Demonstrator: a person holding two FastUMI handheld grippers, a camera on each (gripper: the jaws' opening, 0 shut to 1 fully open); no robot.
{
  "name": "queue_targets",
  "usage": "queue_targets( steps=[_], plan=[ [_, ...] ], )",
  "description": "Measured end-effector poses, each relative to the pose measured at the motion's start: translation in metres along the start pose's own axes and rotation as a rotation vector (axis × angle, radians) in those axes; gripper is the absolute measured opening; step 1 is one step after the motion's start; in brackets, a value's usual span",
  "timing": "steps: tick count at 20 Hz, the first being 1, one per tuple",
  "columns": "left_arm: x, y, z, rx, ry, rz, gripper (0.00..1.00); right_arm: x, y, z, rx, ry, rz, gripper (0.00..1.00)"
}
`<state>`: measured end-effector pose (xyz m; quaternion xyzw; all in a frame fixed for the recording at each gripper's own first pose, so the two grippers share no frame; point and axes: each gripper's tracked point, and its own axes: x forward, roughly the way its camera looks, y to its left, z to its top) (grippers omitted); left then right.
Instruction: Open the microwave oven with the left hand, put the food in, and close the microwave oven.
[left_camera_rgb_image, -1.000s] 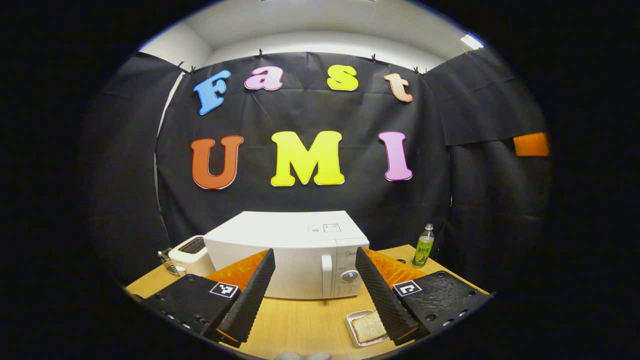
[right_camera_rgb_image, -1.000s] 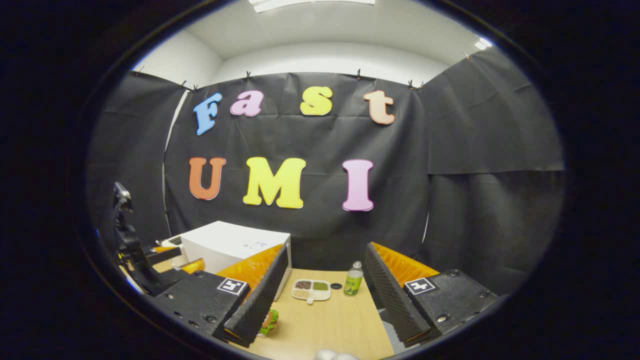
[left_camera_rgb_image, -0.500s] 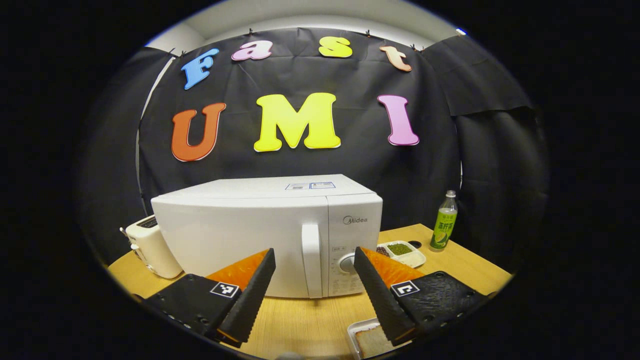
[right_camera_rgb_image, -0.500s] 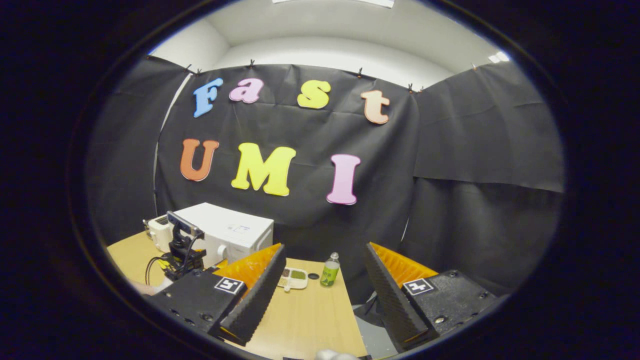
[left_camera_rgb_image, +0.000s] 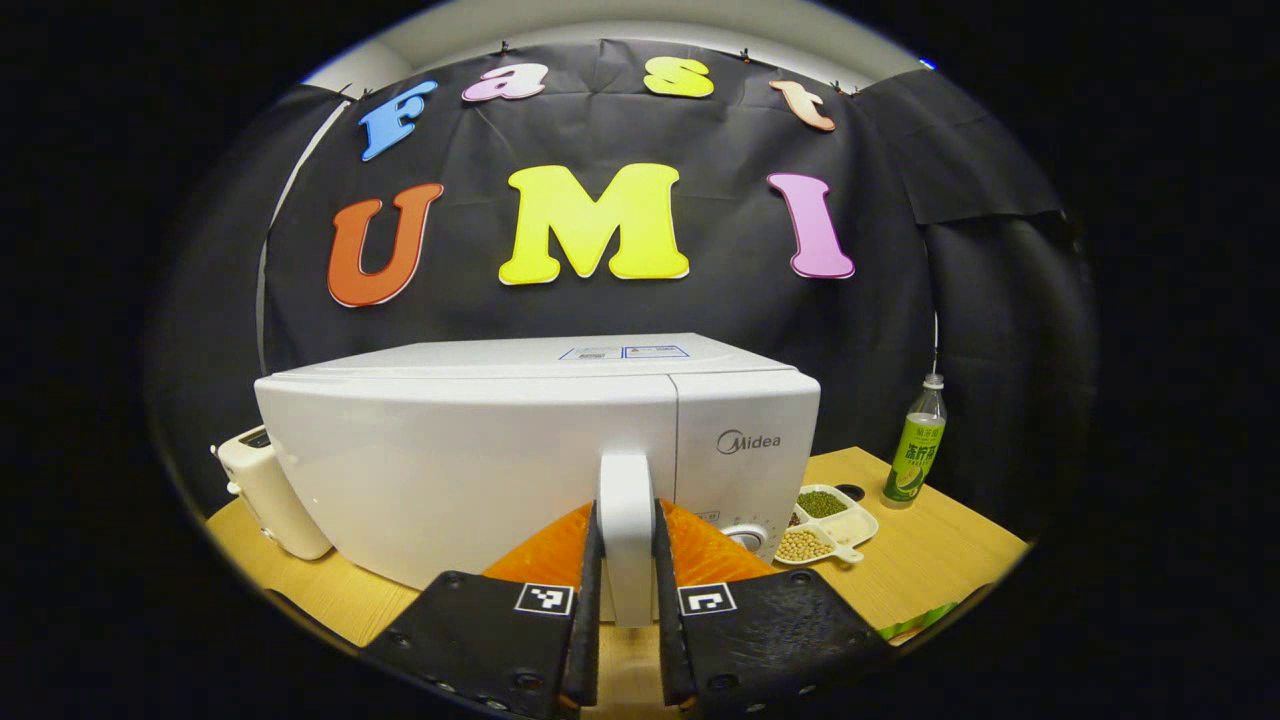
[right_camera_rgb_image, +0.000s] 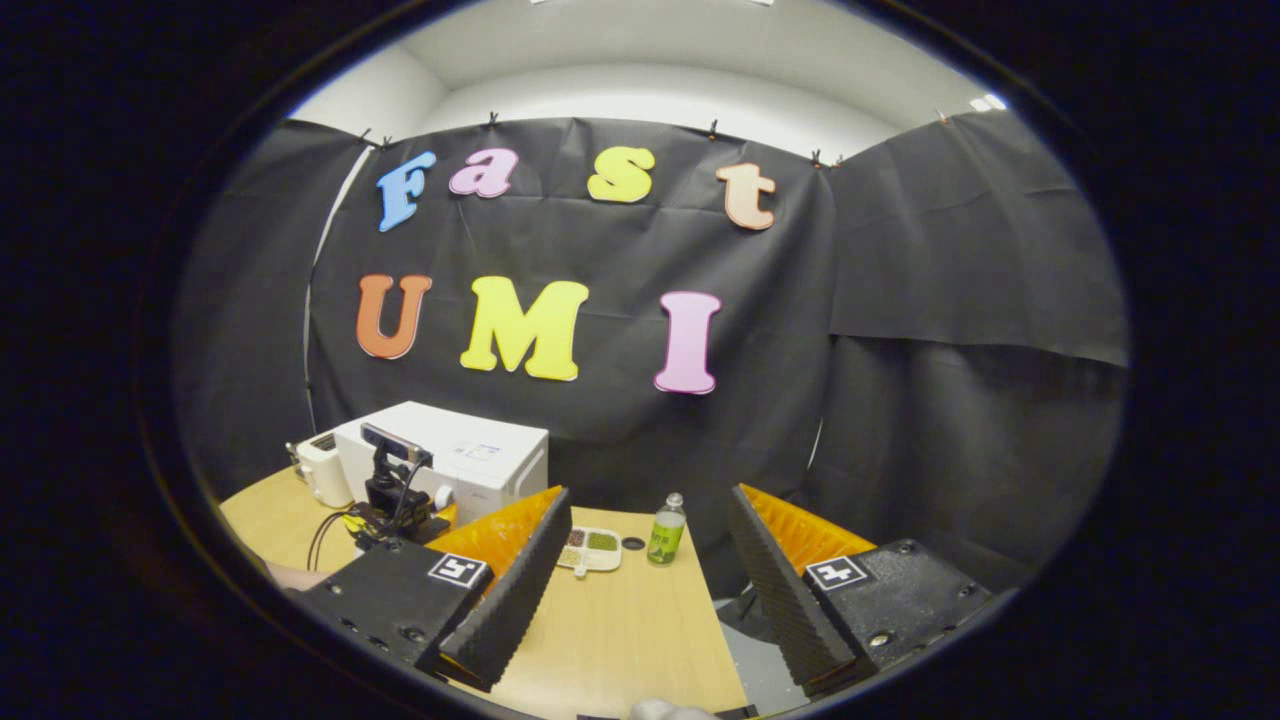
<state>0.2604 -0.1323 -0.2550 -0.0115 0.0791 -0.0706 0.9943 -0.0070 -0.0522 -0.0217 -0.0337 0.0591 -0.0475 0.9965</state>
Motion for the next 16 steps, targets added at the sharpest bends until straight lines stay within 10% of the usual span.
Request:
queue_targets(
  steps=[4, 16],
  plan=[
    [-0.003, 0.0, 0.0, -0.023, 0.007, -0.025, 0.02, 0.008, 0.005, -0.002, 0.015, 0.006, 0.012, 0.96],
    [-0.048, 0.005, -0.006, -0.027, 0.007, -0.055, 0.01, 0.018, 0.021, -0.004, -0.016, -0.002, 0.071, 0.96]
  ],
)
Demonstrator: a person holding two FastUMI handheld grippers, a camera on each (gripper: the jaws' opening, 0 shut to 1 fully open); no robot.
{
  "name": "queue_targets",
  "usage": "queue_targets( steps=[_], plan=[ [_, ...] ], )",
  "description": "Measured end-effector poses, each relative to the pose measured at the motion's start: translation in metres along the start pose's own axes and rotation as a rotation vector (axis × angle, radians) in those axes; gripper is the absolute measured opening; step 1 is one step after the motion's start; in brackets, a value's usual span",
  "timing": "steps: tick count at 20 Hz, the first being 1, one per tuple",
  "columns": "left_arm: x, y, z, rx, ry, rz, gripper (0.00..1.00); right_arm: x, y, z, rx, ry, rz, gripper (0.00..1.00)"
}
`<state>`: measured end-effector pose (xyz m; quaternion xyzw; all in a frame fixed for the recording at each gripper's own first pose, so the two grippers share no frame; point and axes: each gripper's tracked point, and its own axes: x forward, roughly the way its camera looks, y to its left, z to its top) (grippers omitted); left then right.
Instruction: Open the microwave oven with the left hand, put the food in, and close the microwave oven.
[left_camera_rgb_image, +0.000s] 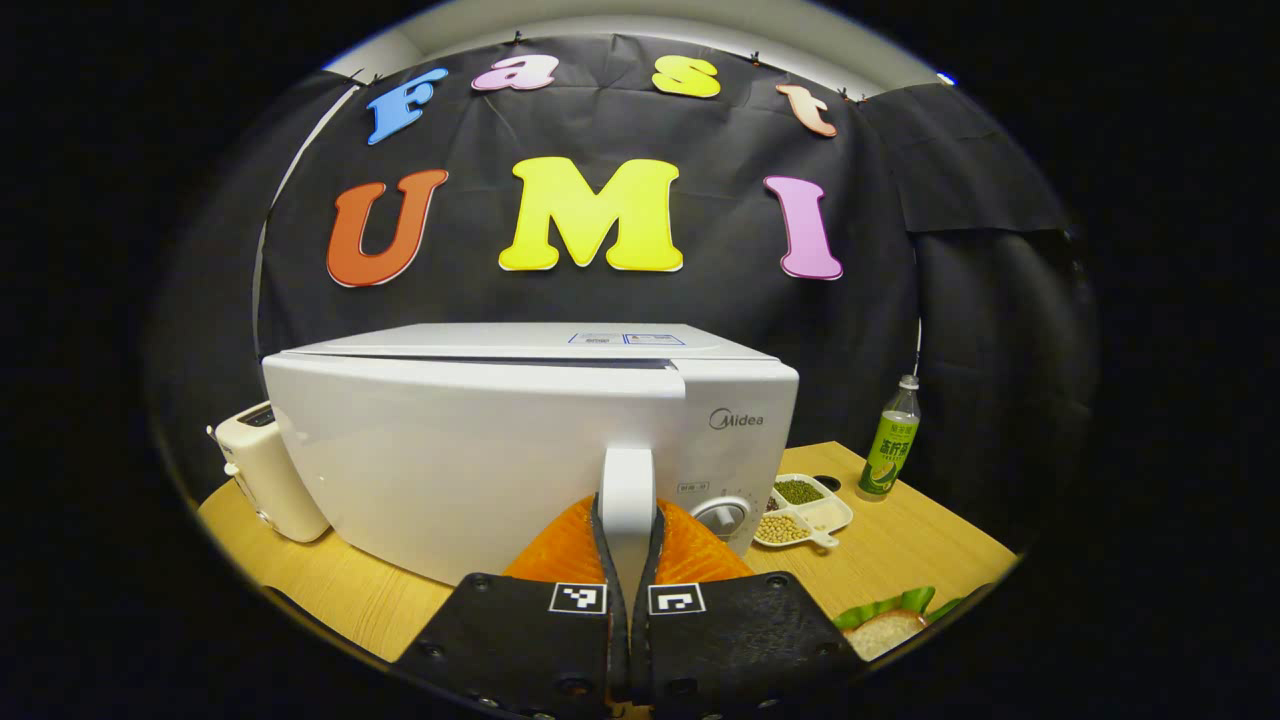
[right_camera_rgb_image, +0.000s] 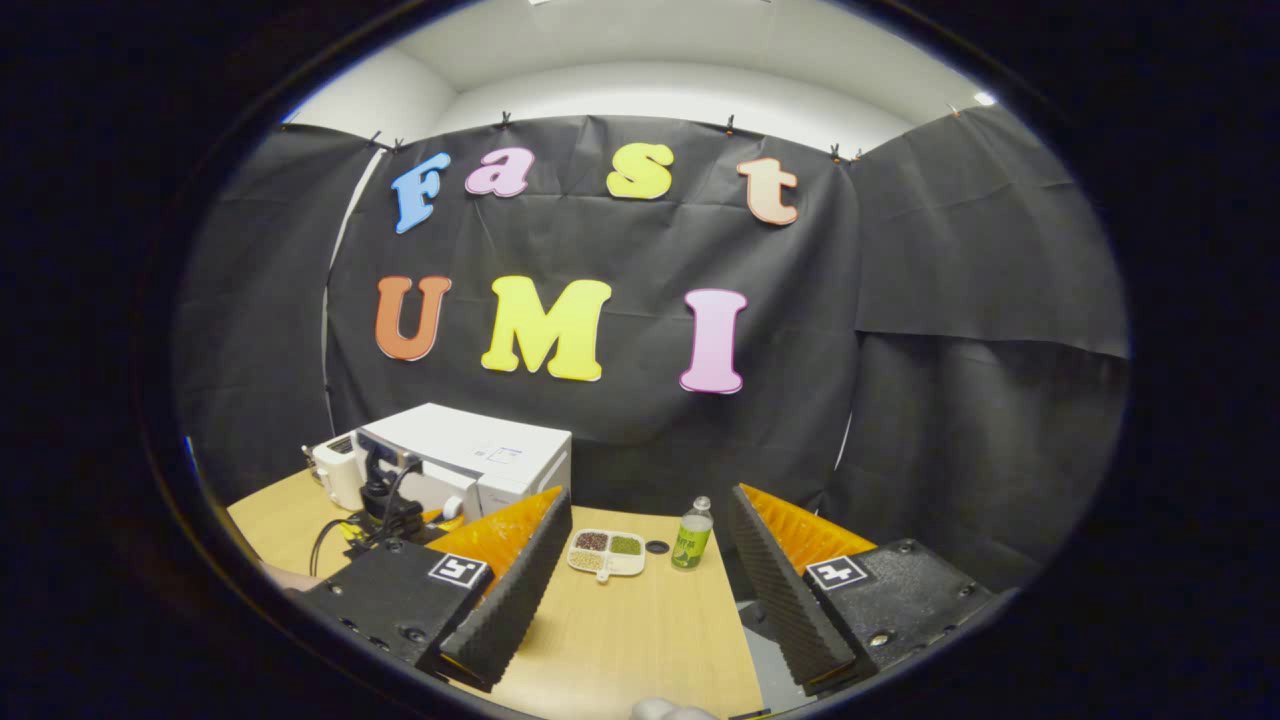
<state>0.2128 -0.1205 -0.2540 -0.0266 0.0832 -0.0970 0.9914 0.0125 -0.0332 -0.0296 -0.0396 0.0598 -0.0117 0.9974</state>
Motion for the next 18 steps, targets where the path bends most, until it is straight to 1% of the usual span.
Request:
queue_targets(
  steps=[1, 2, 3, 4, 5, 6, 7, 8, 9, 10, 11, 12, 14, 15, 16, 17, 18],
  plan=[
    [-0.01, 0.003, -0.005, -0.004, 0.013, -0.006, 0.01, 0.001, 0.004, -0.002, -0.012, 0.003, 0.011, 0.96],
    [-0.022, 0.005, -0.008, -0.003, 0.015, -0.012, 0.01, 0.001, 0.008, -0.004, -0.018, 0.002, 0.022, 1.0],
    [-0.035, 0.009, -0.011, -0.004, 0.025, -0.014, 0.01, 0.001, 0.012, -0.006, -0.016, 0.002, 0.032, 1.0],
    [-0.045, 0.012, -0.011, 0.004, 0.023, -0.013, 0.01, 0.0, 0.017, -0.006, -0.012, 0.004, 0.047, 0.96],
    [-0.056, 0.015, -0.012, 0.016, 0.029, -0.007, 0.01, 0.0, 0.022, -0.009, -0.01, 0.007, 0.061, 0.97],
    [-0.065, 0.02, -0.015, 0.025, 0.032, 0.002, 0.01, -0.001, 0.026, -0.009, -0.01, 0.006, 0.073, 1.0],
    [-0.075, 0.026, -0.017, 0.027, 0.037, 0.014, 0.01, -0.002, 0.028, -0.009, -0.009, 0.002, 0.082, 1.0],
    [-0.083, 0.03, -0.019, 0.032, 0.038, 0.024, 0.02, -0.003, 0.033, -0.009, -0.003, 0.001, 0.092, 0.96],
    [-0.09, 0.033, -0.02, 0.047, 0.045, 0.037, 0.0, -0.004, 0.036, -0.011, 0.004, 0.002, 0.102, 0.96],
    [-0.099, 0.039, -0.021, 0.066, 0.053, 0.051, 0.05, -0.007, 0.04, -0.013, 0.01, 0.005, 0.112, 0.96],
    [-0.105, 0.042, -0.022, 0.07, 0.056, 0.059, 0.06, -0.009, 0.043, -0.014, 0.013, 0.004, 0.118, 0.96],
    [-0.111, 0.048, -0.025, 0.069, 0.063, 0.076, 0.13, -0.012, 0.045, -0.014, 0.013, 0.0, 0.123, 1.0],
    [-0.122, 0.055, -0.025, 0.096, 0.072, 0.096, 0.23, -0.018, 0.049, -0.014, 0.0, -0.005, 0.126, 1.0],
    [-0.124, 0.058, -0.025, 0.114, 0.077, 0.106, 0.23, -0.02, 0.05, -0.015, -0.008, -0.012, 0.126, 1.0],
    [-0.127, 0.064, -0.023, 0.124, 0.072, 0.127, 0.22, -0.023, 0.053, -0.014, -0.007, -0.019, 0.132, 0.96],
    [-0.131, 0.067, -0.018, 0.123, 0.059, 0.132, 0.27, -0.026, 0.056, -0.014, -0.004, -0.02, 0.137, 0.96],
    [-0.134, 0.068, -0.014, 0.116, 0.05, 0.129, 0.51, -0.029, 0.057, -0.013, 0.0, -0.024, 0.142, 0.96]
  ],
)
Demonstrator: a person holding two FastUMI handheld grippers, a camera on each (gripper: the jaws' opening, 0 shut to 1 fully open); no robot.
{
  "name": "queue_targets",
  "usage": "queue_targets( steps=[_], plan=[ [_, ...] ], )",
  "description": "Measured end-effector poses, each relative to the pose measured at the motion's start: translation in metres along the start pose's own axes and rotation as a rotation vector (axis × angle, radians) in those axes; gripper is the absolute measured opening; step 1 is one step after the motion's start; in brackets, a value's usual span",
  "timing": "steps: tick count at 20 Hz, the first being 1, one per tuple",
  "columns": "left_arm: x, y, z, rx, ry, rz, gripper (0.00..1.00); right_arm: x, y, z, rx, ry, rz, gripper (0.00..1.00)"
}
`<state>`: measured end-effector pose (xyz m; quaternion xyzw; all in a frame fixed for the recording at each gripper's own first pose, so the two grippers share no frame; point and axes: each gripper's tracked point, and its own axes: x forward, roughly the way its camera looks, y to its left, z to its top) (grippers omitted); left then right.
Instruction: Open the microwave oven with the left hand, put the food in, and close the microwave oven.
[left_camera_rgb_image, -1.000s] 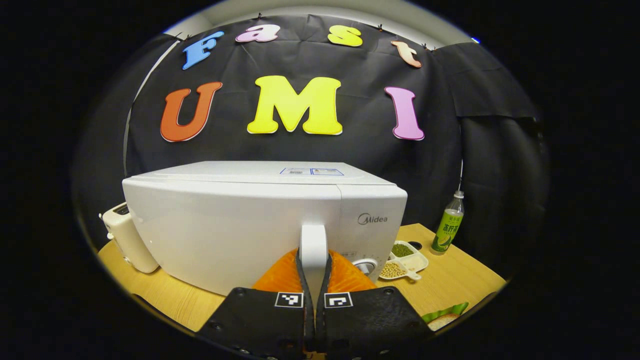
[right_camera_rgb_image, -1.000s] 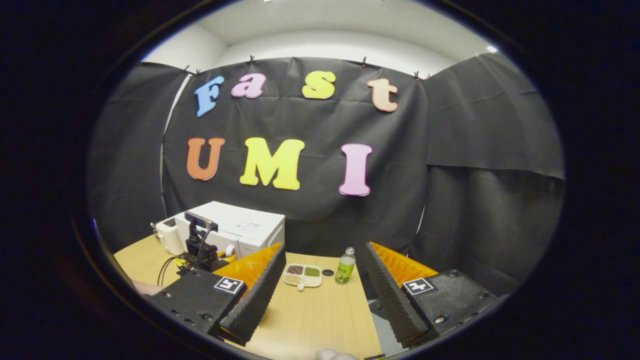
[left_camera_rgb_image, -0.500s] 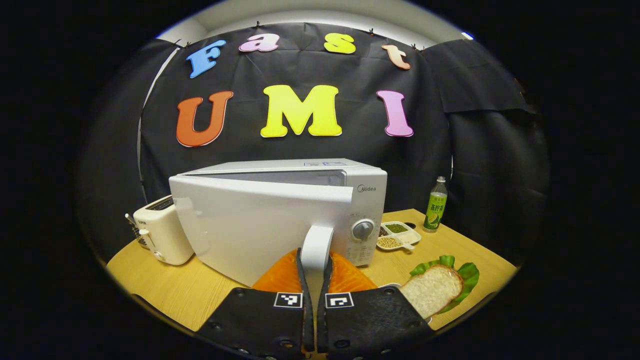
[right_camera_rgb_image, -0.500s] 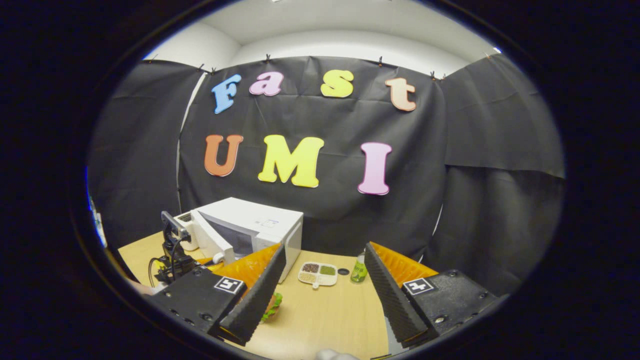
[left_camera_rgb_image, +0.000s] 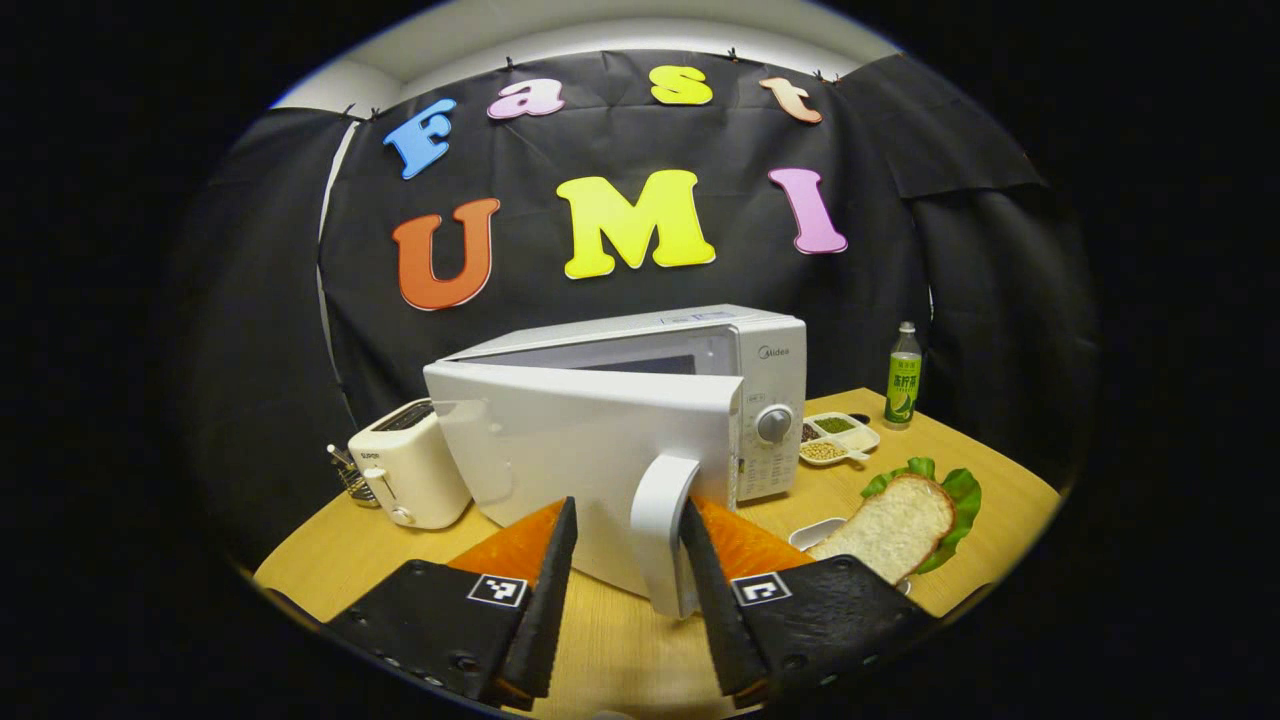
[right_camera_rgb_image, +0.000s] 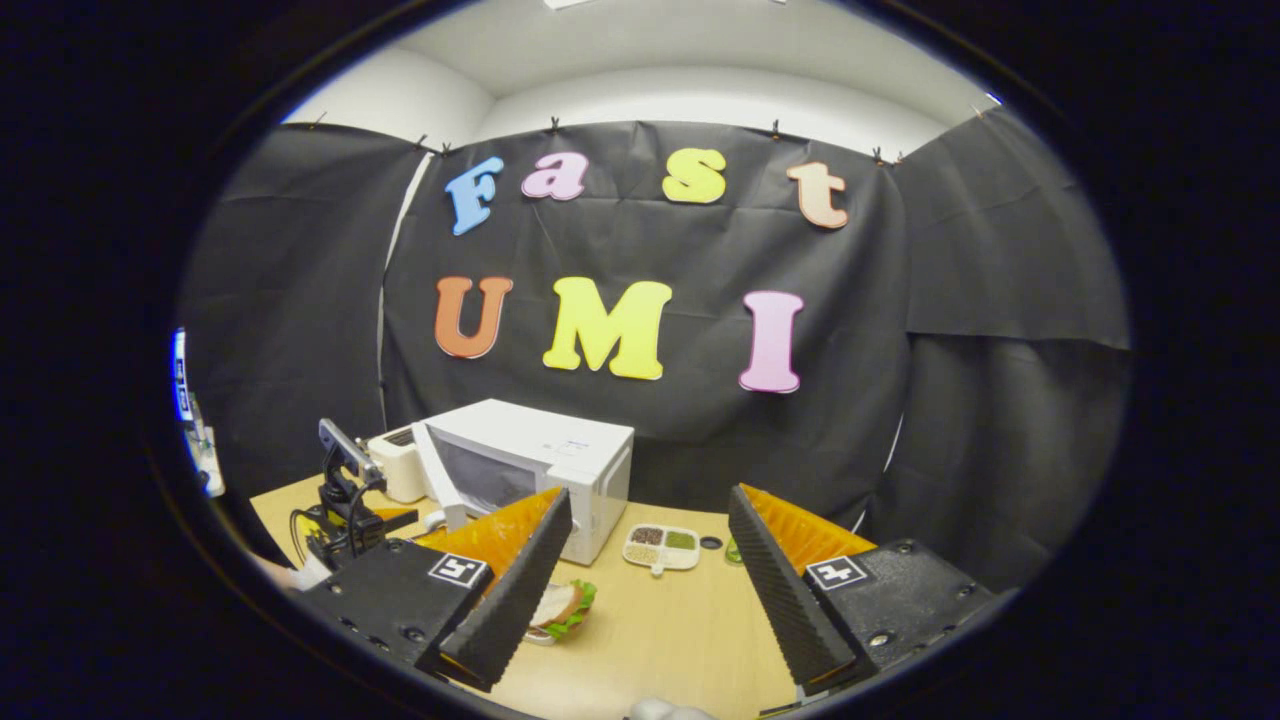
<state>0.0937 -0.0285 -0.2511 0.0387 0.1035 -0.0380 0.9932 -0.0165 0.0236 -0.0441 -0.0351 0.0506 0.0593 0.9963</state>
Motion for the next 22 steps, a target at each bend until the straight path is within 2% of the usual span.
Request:
queue_targets(
  steps=[1, 2, 3, 4, 5, 14, 16, 17, 20, 21, 22],
  plan=[
    [-0.002, 0.003, 0.001, 0.0, 0.001, 0.005, 0.63, -0.002, 0.002, 0.0, 0.001, -0.001, 0.003, 0.96],
    [-0.004, 0.009, 0.003, 0.009, -0.005, 0.016, 0.67, -0.004, 0.003, -0.001, 0.001, 0.001, 0.005, 0.96],
    [-0.005, 0.013, 0.004, 0.011, -0.004, 0.019, 0.86, -0.006, 0.003, -0.002, 0.003, 0.003, 0.005, 0.96],
    [-0.007, 0.014, 0.003, 0.003, 0.001, 0.015, 0.93, -0.009, 0.003, -0.003, 0.008, 0.003, 0.005, 0.96],
    [-0.011, 0.017, 0.001, -0.006, 0.007, 0.014, 0.96, -0.011, 0.005, -0.004, 0.012, 0.005, 0.006, 0.96],
    [-0.054, 0.054, -0.013, -0.024, 0.03, 0.064, 0.96, -0.021, 0.019, -0.018, 0.045, 0.03, 0.027, 0.96],
    [-0.068, 0.07, -0.018, -0.015, 0.037, 0.092, 0.96, -0.02, 0.023, -0.025, 0.05, 0.041, 0.036, 1.0],
    [-0.075, 0.079, -0.021, -0.016, 0.045, 0.111, 0.97, -0.019, 0.025, -0.029, 0.052, 0.049, 0.04, 0.96],
    [-0.1, 0.113, -0.033, -0.028, 0.067, 0.169, 0.97, -0.017, 0.03, -0.042, 0.051, 0.069, 0.048, 0.96],
    [-0.107, 0.125, -0.037, -0.023, 0.072, 0.19, 0.97, -0.015, 0.031, -0.05, 0.047, 0.076, 0.046, 1.0],
    [-0.113, 0.138, -0.041, -0.013, 0.083, 0.22, 0.96, -0.014, 0.033, -0.055, 0.043, 0.087, 0.05, 0.96]
  ],
)
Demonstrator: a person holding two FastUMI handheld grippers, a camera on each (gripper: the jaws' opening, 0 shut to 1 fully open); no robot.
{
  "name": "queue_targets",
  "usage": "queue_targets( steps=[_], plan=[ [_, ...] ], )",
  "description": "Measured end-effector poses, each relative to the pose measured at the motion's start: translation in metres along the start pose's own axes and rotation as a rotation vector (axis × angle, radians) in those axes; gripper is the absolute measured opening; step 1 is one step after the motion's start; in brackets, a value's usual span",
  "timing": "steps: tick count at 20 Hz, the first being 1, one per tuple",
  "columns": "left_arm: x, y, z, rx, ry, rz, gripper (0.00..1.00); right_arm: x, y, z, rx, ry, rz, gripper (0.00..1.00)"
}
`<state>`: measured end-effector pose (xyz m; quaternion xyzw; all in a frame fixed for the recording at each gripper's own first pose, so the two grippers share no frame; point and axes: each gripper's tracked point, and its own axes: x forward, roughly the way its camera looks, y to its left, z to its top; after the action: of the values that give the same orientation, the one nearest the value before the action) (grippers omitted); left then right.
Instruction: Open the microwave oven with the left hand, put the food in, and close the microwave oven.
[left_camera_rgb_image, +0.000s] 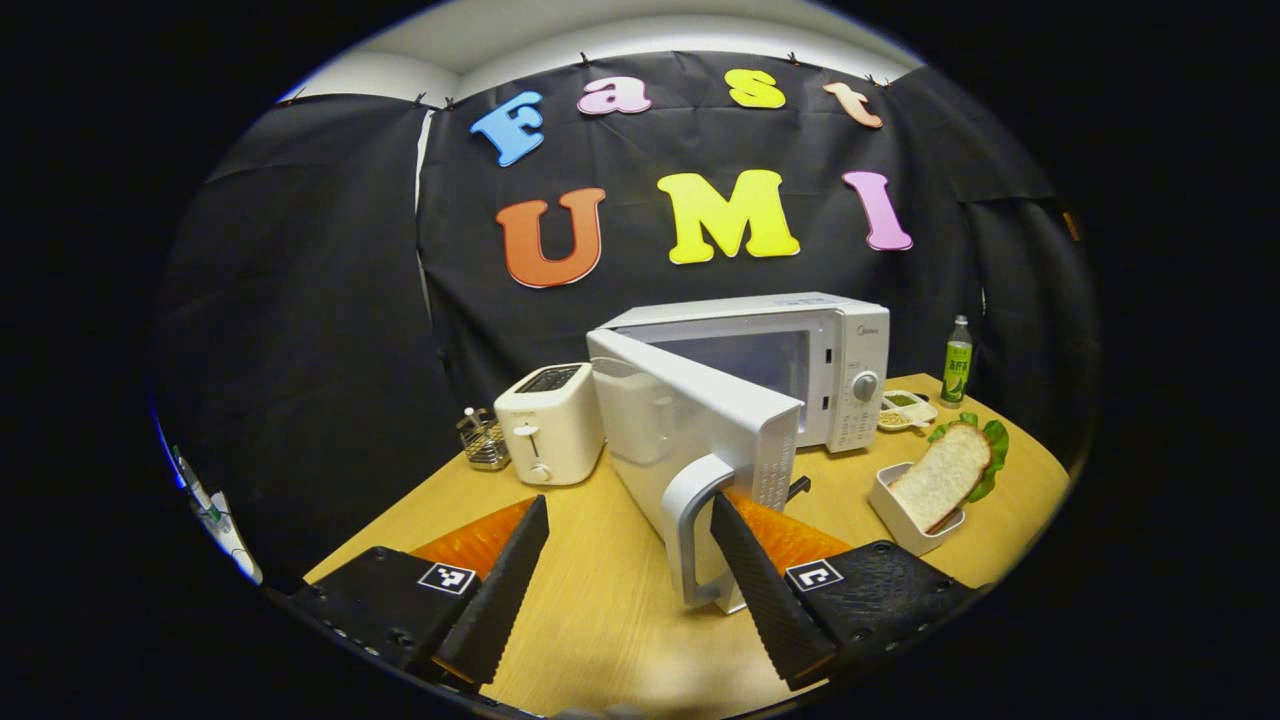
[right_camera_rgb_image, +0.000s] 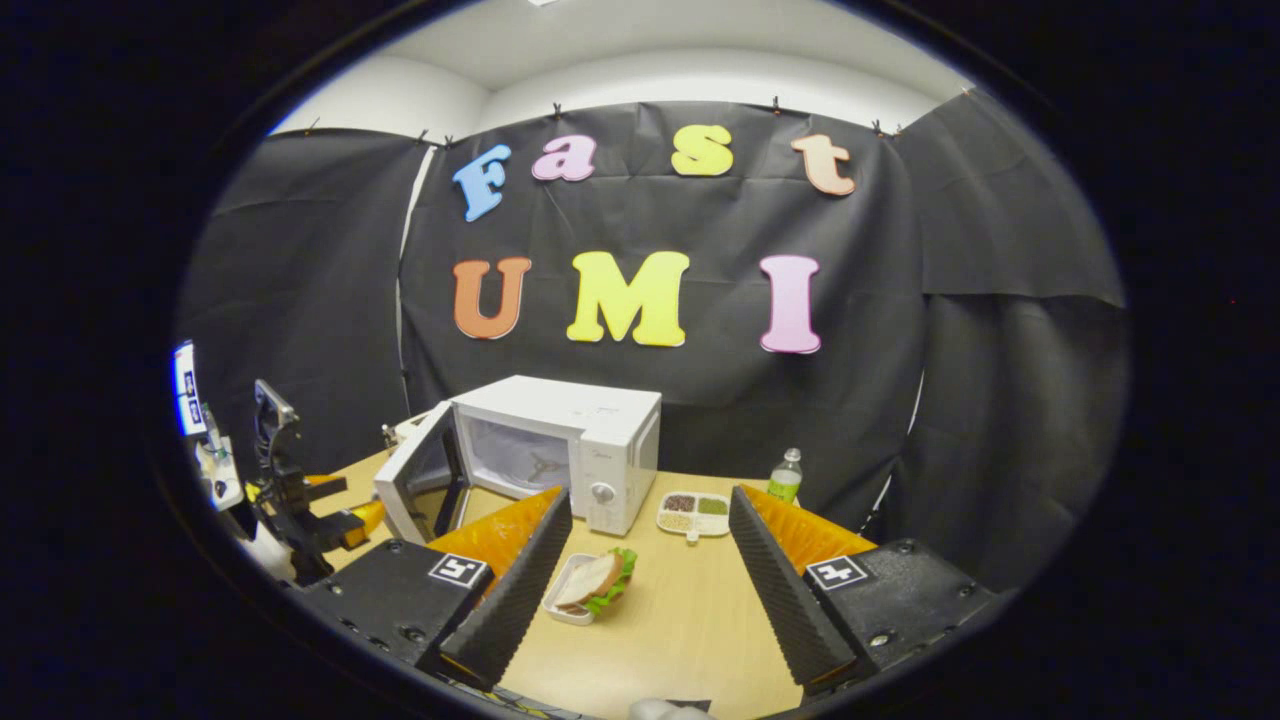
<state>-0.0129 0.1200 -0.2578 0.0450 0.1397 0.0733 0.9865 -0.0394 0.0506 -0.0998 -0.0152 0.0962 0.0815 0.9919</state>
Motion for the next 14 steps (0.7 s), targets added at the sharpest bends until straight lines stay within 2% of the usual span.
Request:
queue_targets(
  steps=[2, 3, 8, 9, 11, 12, 13, 14],
  plan=[
    [-0.004, 0.03, -0.01, -0.003, 0.021, 0.056, 0.97, 0.003, 0.004, -0.011, 0.003, 0.02, 0.008, 0.96],
    [-0.006, 0.04, -0.013, -0.001, 0.028, 0.072, 0.97, 0.004, 0.007, -0.015, 0.008, 0.025, 0.012, 1.0],
    [-0.013, 0.093, -0.021, 0.031, 0.046, 0.166, 0.96, 0.016, 0.007, -0.034, 0.027, 0.076, 0.031, 1.0],
    [-0.014, 0.1, -0.021, 0.028, 0.047, 0.178, 0.97, 0.019, 0.006, -0.038, 0.038, 0.085, 0.036, 0.96],
    [-0.018, 0.114, -0.019, 0.039, 0.047, 0.208, 0.96, 0.027, 0.005, -0.048, 0.052, 0.112, 0.044, 0.96],
    [-0.021, 0.119, -0.018, 0.036, 0.046, 0.219, 0.96, 0.032, 0.003, -0.053, 0.06, 0.127, 0.05, 1.0],
    [-0.022, 0.121, -0.016, 0.022, 0.042, 0.219, 0.96, 0.037, 0.002, -0.061, 0.07, 0.146, 0.056, 0.96],
    [-0.025, 0.12, -0.013, 0.016, 0.036, 0.22, 0.96, 0.042, 0.002, -0.068, 0.086, 0.164, 0.068, 1.0]
  ],
)
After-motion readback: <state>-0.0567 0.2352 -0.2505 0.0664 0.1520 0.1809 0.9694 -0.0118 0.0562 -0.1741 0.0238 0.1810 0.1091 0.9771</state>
